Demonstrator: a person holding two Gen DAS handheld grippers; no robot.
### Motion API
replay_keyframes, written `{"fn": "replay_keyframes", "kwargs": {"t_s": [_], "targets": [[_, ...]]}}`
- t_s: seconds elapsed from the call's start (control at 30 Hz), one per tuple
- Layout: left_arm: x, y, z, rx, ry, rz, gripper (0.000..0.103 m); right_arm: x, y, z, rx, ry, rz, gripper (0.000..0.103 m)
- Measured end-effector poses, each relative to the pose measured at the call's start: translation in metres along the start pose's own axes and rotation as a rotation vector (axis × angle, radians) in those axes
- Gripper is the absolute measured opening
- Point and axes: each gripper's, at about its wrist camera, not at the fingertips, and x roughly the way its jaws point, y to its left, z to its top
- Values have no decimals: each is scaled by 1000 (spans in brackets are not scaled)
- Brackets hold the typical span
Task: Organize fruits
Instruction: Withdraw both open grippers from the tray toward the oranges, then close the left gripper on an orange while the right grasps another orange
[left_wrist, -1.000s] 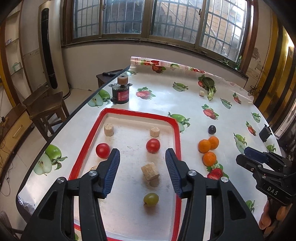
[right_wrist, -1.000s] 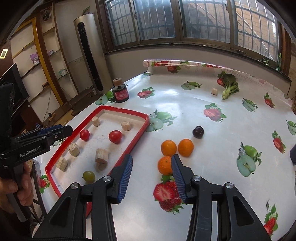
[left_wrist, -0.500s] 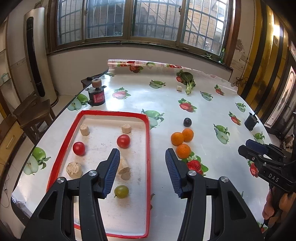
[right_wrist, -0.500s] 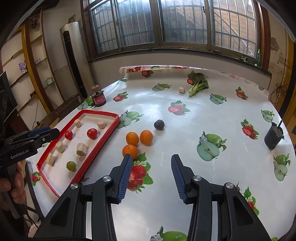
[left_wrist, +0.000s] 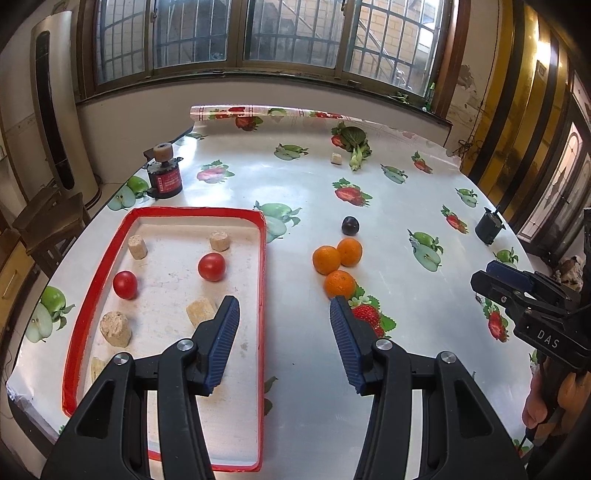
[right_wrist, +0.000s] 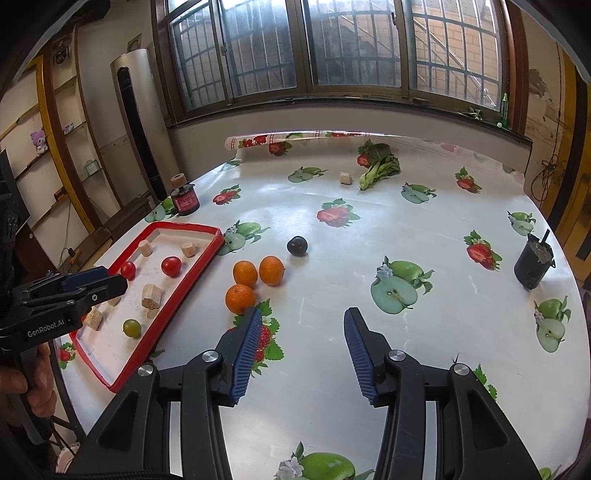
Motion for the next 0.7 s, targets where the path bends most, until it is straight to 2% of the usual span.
{"fn": "replay_keyframes", "kwargs": {"t_s": [0.4, 0.7], "targets": [[28, -25, -4, 33, 67, -26, 49, 21, -8, 9, 8, 21, 10, 48], [74, -34, 0, -27, 145, -71, 49, 70, -16, 34, 38, 58, 49, 48]]}}
